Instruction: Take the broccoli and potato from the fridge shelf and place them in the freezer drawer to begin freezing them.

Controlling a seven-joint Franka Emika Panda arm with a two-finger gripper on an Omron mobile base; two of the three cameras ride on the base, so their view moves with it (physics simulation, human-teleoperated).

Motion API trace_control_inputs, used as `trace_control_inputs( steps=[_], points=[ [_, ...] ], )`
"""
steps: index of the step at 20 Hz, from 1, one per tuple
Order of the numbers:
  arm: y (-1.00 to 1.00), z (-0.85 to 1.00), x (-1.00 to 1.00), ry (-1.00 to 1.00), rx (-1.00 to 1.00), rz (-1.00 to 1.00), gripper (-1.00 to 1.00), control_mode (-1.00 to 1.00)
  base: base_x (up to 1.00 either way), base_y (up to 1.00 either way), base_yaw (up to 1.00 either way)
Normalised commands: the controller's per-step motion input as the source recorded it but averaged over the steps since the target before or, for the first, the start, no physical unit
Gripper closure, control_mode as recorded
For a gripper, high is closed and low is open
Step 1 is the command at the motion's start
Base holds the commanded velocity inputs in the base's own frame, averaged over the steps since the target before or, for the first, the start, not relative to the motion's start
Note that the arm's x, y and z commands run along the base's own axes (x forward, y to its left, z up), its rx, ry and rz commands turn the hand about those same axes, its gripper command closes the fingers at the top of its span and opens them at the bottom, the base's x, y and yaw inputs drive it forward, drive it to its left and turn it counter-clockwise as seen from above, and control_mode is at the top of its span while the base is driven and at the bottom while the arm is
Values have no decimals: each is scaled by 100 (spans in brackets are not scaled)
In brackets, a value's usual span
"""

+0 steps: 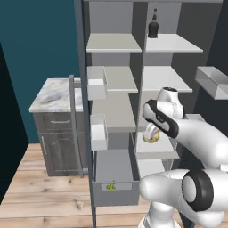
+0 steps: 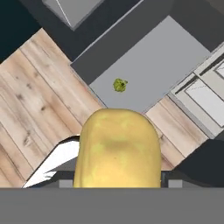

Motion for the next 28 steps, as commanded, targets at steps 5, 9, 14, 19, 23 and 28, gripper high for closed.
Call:
trace_control_inputs(
  steps=[5,9,14,19,23,28],
  points=[
    [11,-84,20,0,0,30,100,-100,0,0,0],
    [17,-68,4,0,2,25,100,-100,0,0,0],
    [27,-54,20,2,6,17,100,-100,0,0,0],
    [24,-60,10,0,5,15,100,-100,0,0,0],
    [24,-52,5,2,4,10,100,-100,0,0,0],
    [-2,-50,2,1,6,9,100,-100,0,0,0]
  ],
)
